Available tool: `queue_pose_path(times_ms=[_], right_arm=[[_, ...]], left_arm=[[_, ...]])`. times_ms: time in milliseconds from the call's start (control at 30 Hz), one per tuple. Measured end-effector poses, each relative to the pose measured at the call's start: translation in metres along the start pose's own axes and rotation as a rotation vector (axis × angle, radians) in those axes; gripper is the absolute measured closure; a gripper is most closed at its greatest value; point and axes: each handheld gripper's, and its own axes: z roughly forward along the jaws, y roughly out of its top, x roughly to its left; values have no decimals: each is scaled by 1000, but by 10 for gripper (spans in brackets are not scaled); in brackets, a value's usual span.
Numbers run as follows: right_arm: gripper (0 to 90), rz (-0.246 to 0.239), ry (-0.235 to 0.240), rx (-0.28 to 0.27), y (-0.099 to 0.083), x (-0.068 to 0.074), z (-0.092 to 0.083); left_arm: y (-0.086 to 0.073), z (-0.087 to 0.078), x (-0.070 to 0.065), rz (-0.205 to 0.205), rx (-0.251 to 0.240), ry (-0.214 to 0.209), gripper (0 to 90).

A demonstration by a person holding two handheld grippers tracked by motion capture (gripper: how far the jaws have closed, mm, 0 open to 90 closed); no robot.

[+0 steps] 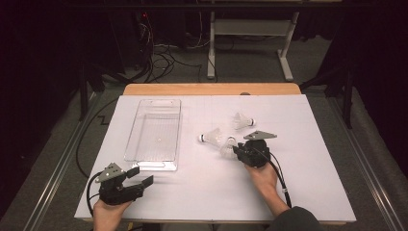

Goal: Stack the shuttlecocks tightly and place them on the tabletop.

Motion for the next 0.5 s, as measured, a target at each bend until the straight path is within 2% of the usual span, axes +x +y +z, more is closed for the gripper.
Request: queue_pose_path(times_ms=[500], right_arm=[[889,-15,-14,-1,1,-7,-1]], left_arm=[[0,0,-1,4,0,-3,313]])
